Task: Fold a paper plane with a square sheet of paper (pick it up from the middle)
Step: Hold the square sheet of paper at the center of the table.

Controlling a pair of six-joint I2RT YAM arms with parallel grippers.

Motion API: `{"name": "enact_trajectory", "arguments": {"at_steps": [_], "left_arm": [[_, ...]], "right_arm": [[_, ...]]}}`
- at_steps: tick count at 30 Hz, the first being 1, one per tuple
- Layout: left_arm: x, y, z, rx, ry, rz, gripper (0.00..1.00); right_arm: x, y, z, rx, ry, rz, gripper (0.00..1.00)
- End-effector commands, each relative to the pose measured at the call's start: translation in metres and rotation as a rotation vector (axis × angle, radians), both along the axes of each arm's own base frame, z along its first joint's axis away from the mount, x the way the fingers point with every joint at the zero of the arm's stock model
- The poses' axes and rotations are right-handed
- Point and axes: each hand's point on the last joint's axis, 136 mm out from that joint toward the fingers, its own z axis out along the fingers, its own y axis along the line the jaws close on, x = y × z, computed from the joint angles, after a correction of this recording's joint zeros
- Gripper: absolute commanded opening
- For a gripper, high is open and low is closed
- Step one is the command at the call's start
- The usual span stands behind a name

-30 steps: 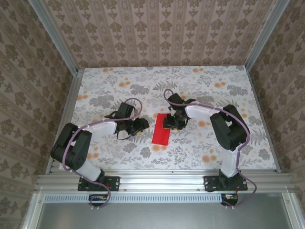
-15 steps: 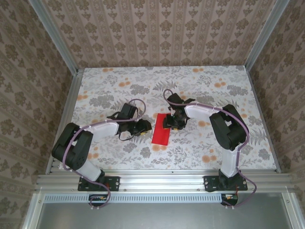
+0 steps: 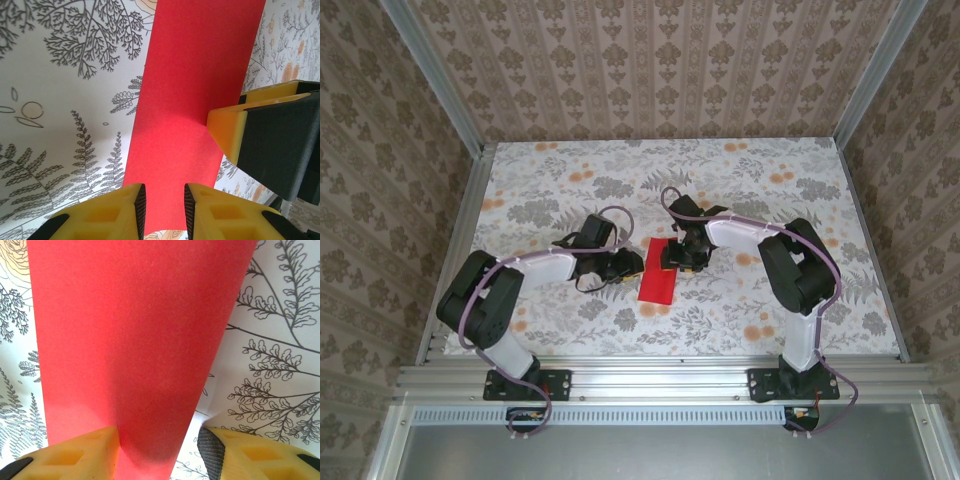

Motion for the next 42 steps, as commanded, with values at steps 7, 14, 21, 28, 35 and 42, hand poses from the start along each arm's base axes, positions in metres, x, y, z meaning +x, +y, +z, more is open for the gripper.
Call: {"name": "enact_trajectory", "arguments": {"at_steps": [7, 14, 21, 28, 35, 42], "left_arm": [[0.004, -0.02, 0.004, -0.029, 0.004, -0.03, 0.26], [0.007, -0.027, 0.002, -0.025, 0.0, -0.036, 0.25], [0.008, -0.035, -0.003, -0.024, 0.007, -0.048, 0.24], [0.006, -0.039, -0.009, -0.016, 0.019, -0.063, 0.22], [0.003, -0.032, -0.019, 0.035, 0.033, -0.064, 0.21], [-0.002, -0.026, -0.031, 0.085, 0.055, -0.068, 0.19]], "right_arm": [[-0.027, -0.034, -0.047, -0.182, 0.117, -0.013, 0.49], [-0.027, -0.033, -0.048, -0.182, 0.117, -0.013, 0.52], [-0.028, -0.033, -0.049, -0.183, 0.121, -0.008, 0.53], [-0.028, -0.033, -0.05, -0.183, 0.121, -0.008, 0.53], [-0.028, -0.033, -0.051, -0.184, 0.123, -0.007, 0.53], [-0.028, -0.032, -0.05, -0.182, 0.123, -0.009, 0.53]]}}
